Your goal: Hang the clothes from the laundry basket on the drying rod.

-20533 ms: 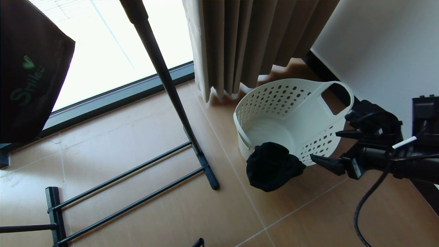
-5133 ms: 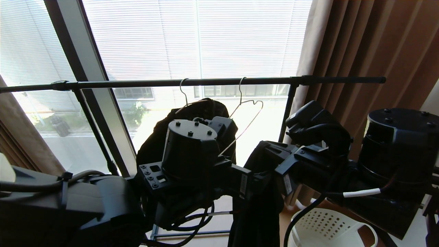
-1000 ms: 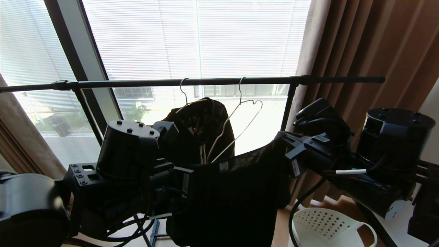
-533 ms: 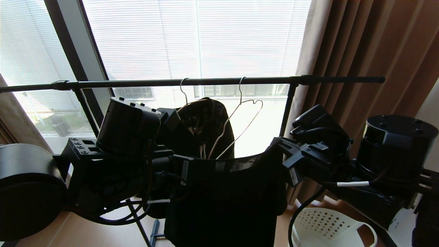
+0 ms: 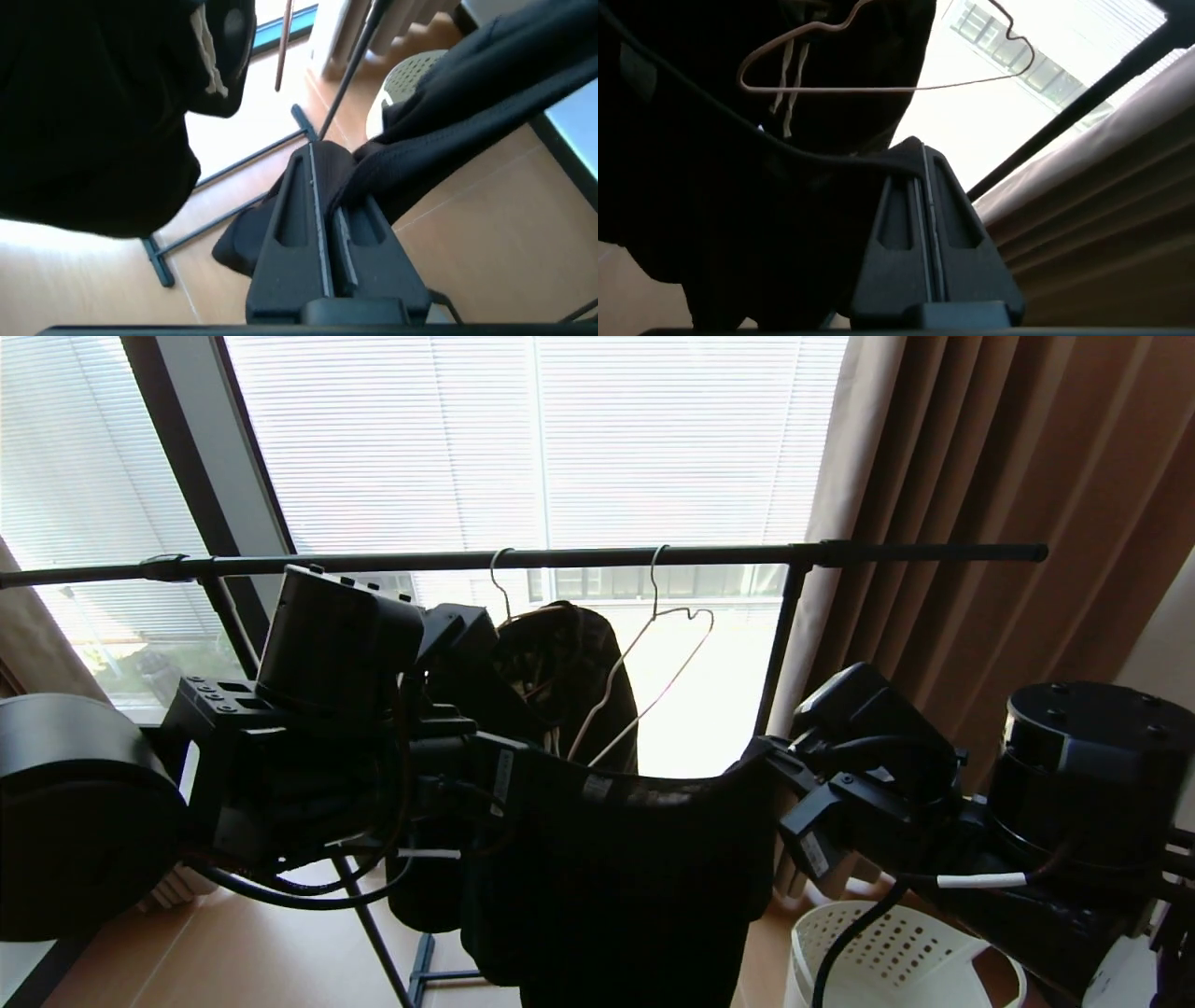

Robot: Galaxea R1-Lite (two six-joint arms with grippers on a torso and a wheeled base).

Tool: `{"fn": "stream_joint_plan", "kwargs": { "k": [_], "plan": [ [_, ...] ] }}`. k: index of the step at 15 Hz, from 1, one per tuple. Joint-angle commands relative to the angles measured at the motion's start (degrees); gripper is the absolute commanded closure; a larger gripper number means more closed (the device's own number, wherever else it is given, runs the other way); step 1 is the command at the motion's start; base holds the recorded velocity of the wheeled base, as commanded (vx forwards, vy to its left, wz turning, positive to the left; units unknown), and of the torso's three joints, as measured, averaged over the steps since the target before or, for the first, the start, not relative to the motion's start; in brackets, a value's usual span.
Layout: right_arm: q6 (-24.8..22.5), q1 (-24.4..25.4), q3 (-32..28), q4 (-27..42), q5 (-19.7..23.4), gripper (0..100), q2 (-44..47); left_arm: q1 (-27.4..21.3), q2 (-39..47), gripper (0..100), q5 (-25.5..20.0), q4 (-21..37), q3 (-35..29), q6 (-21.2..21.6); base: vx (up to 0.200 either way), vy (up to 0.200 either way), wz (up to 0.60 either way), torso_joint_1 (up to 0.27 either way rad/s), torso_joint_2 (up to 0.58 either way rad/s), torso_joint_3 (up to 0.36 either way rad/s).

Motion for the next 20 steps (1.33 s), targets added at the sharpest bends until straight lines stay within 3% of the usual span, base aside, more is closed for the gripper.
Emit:
{"fn": "stream_joint_plan", "kwargs": {
  "k": [1,6,9,12,17,20],
  "plan": [
    [-0.18,1.55,1.38,0.15,0.33,100,-1.41,1.14,2.58,100,-0.42,2.47,-6.27,0.82,0.000,0.000,0.00,0.000,0.00,0.000],
    [-1.76,8.06,4.63,0.59,3.50,100,-3.87,0.88,9.52,100,-1.21,7.74,-19.63,1.26,0.000,0.000,0.00,0.000,0.00,0.000],
    [-1.59,15.09,5.34,0.24,3.94,100,-3.79,-0.79,12.42,100,-1.65,11.52,-28.25,1.35,0.000,0.000,0.00,0.000,0.00,0.000],
    [1.49,20.89,4.99,-0.02,3.94,100,-2.56,-2.64,14.88,100,-1.65,14.25,-34.31,1.26,0.000,0.000,0.00,0.000,0.00,0.000],
    [10.80,26.78,1.73,-2.92,2.97,100,3.33,-4.31,16.20,100,-1.74,14.25,-35.54,1.17,0.000,0.000,0.00,0.000,0.00,0.000],
    [11.86,27.22,1.56,-9.08,0.16,100,6.58,-4.31,16.11,100,-2.44,14.33,-35.37,1.17,0.000,0.000,0.00,0.000,0.00,0.000]
  ]
}}
